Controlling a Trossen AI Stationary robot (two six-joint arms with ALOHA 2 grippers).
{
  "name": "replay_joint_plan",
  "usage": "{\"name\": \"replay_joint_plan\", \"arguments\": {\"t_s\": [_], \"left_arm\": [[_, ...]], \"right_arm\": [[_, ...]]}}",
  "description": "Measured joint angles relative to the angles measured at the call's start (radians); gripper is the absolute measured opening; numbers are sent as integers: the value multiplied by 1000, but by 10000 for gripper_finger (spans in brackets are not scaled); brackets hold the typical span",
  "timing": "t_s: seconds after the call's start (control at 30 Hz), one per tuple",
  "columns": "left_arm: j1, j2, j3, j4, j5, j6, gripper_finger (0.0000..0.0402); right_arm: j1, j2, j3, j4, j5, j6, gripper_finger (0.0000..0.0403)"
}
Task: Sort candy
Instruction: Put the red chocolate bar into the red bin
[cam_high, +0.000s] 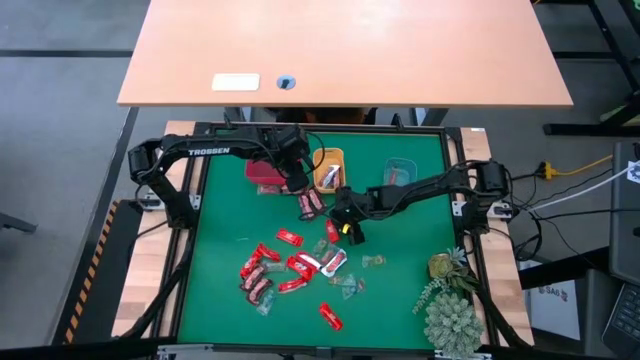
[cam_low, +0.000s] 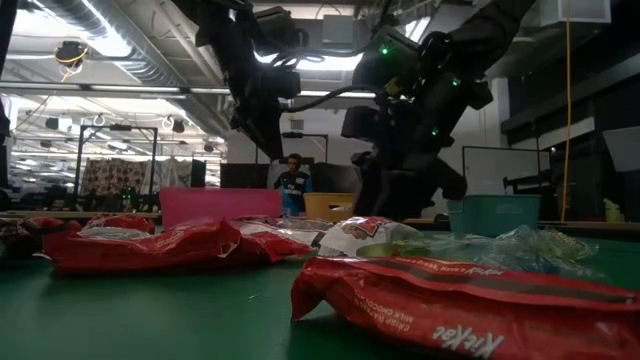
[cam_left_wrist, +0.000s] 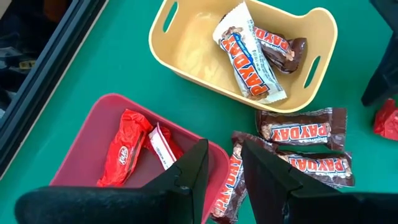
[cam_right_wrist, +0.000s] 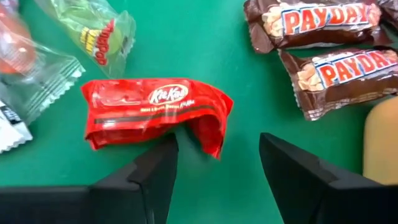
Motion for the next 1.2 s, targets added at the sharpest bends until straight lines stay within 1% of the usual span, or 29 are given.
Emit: {"name": "replay_joint_plan", "arguments": {"t_s": [0.13,0.2,0.47,0.6,0.67,0.73,0.83,0.93,1.03,1.2], "left_arm": [[0,0,0,0,0,0,92],[0,0,0,0,0,0,92],[0,0,0,0,0,0,92],[0,0,0,0,1,0,92],[0,0,0,0,9,0,92],[0,-11,0,-8,15,0,92],[-1,-46,0,-21,16,0,92],[-7,-88,0,-49,16,0,92],[-23,-135,0,-86,27,0,92],[-69,-225,0,-197,34,0,92]], "right_arm": [[0,0,0,1,-4,0,188],[0,0,0,5,-6,-1,163],[0,0,0,9,-82,-2,59],[0,0,0,9,-84,-2,12],[0,-1,0,9,-84,-1,7],[0,-1,0,9,-84,1,13],[0,-1,0,9,-84,3,15],[0,-1,11,5,-84,9,6],[0,-1,42,5,-84,38,6],[0,-1,126,-16,-85,56,7]]}}
